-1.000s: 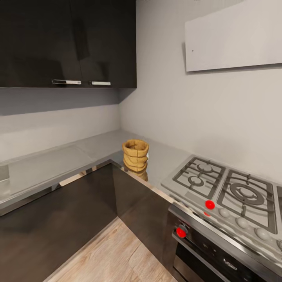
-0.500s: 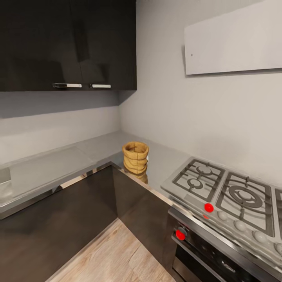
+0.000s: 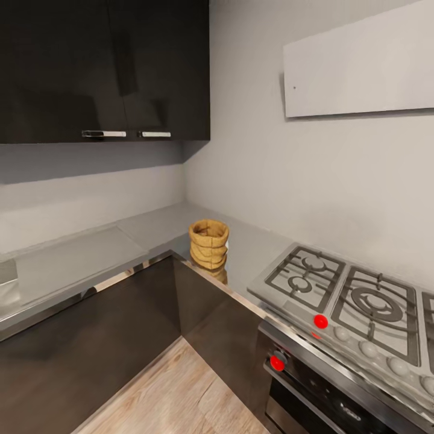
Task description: In the kitchen, take the popcorn bag from the countertop, put it into the microwave, and heat it until the popcorn is cooked so the cooked popcorn ends up inside the bag.
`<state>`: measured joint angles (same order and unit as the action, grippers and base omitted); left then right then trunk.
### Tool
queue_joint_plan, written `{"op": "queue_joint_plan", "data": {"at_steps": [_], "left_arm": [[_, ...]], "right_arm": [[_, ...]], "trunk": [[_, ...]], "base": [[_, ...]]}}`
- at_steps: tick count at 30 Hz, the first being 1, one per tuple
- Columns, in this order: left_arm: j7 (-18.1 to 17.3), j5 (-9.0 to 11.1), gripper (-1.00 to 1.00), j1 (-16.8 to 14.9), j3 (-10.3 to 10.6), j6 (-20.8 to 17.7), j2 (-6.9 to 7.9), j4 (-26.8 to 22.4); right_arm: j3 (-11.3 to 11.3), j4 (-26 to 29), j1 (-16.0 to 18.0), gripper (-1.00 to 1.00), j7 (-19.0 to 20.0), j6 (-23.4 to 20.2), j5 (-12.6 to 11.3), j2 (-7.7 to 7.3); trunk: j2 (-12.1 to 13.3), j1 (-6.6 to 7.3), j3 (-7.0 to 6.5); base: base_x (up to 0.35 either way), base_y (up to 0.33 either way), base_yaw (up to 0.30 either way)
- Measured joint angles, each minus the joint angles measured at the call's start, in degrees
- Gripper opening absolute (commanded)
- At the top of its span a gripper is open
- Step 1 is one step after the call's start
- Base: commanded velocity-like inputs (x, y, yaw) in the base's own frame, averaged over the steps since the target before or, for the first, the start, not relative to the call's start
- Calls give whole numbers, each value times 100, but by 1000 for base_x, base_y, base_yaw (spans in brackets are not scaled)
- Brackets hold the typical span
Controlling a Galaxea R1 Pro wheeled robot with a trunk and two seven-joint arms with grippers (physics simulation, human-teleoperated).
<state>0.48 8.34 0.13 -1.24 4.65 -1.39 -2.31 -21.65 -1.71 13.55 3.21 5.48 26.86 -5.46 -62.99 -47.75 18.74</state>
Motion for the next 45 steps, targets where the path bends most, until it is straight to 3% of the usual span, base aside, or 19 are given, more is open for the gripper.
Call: {"op": "queue_joint_plan", "data": {"at_steps": [8, 23, 38, 44, 45], "left_arm": [[0, -1, 100, 2, 0, 0, 0, 0], [0, 0, 100, 1, 0, 8, 0, 0], [0, 0, 100, 2, 0, 9, 0, 1], [0, 0, 100, 1, 0, 10, -1, 1], [0, 0, 100, 1, 1, 10, -3, 2]], "right_arm": [[4, -4, 0, 100, 2, -163, -3, 129], [-2, -4, 0, 100, 2, -200, -12, 126], [1, 6, 0, 100, -88, -186, 21, 122], [275, 262, 17, 100, 6, -263, 401, 176], [315, 661, 17, 100, 80, -533, 469, 387]], "trunk": [[0, 0, 0], [0, 0, 0], [0, 0, 0], [0, 0, 0], [0, 0, -1]], "base": [[0, 0, 84], [0, 0, 263], [0, 0, 13], [0, 0, 0], [0, 0, 0]]}}
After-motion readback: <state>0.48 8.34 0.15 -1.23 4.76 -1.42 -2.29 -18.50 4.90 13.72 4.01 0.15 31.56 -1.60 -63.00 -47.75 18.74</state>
